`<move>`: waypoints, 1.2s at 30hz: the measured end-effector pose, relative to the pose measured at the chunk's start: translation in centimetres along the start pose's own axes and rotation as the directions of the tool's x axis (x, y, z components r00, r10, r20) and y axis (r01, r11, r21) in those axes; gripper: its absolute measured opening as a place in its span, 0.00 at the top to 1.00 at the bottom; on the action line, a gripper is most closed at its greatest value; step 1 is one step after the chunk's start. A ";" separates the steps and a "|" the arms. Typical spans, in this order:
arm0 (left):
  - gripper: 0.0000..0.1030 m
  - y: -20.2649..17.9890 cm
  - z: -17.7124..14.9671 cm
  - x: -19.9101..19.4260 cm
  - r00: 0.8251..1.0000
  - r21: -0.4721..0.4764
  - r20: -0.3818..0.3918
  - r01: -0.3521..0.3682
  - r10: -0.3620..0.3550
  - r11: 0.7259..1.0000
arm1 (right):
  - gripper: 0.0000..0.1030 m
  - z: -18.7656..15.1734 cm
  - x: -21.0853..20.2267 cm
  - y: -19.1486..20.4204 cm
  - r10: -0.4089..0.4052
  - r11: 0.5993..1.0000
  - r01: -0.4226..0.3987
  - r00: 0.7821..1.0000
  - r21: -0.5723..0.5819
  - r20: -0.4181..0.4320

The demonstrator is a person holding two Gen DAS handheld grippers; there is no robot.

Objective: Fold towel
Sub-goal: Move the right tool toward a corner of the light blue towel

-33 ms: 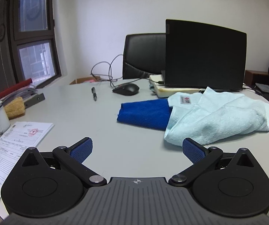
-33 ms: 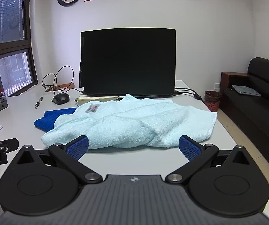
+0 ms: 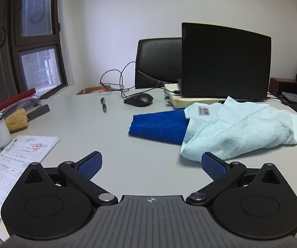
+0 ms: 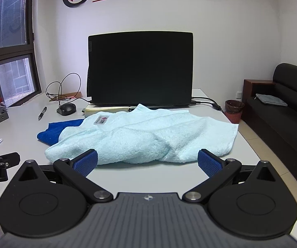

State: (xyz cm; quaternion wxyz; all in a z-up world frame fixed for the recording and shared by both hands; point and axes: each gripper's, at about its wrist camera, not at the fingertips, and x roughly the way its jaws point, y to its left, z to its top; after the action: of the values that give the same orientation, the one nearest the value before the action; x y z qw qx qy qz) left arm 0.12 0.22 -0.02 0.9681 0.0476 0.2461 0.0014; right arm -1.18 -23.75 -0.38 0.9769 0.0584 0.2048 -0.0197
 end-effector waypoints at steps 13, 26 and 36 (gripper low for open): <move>0.00 -0.1 -0.3 -1.1 0.999 -0.014 0.047 0.021 -0.020 1.000 | 0.00 -0.1 -0.3 -1.0 0.000 1.000 0.000 1.000 0.020 -0.008; 0.00 0.1 -0.3 -0.4 0.998 -0.007 0.027 0.048 -0.048 0.999 | 0.01 -0.1 0.3 -0.7 -0.020 1.000 0.020 1.000 -0.001 -0.021; 0.00 -0.1 0.1 -0.1 0.998 0.005 0.034 0.055 -0.056 0.998 | 0.03 0.4 0.7 -0.7 -0.025 1.000 0.024 0.999 -0.008 -0.021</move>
State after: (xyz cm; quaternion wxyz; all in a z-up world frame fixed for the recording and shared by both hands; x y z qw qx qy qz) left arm 0.09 0.14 0.07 0.9717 0.0426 0.2306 -0.0268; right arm -0.37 -24.51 -0.36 0.9745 0.0523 0.2160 -0.0303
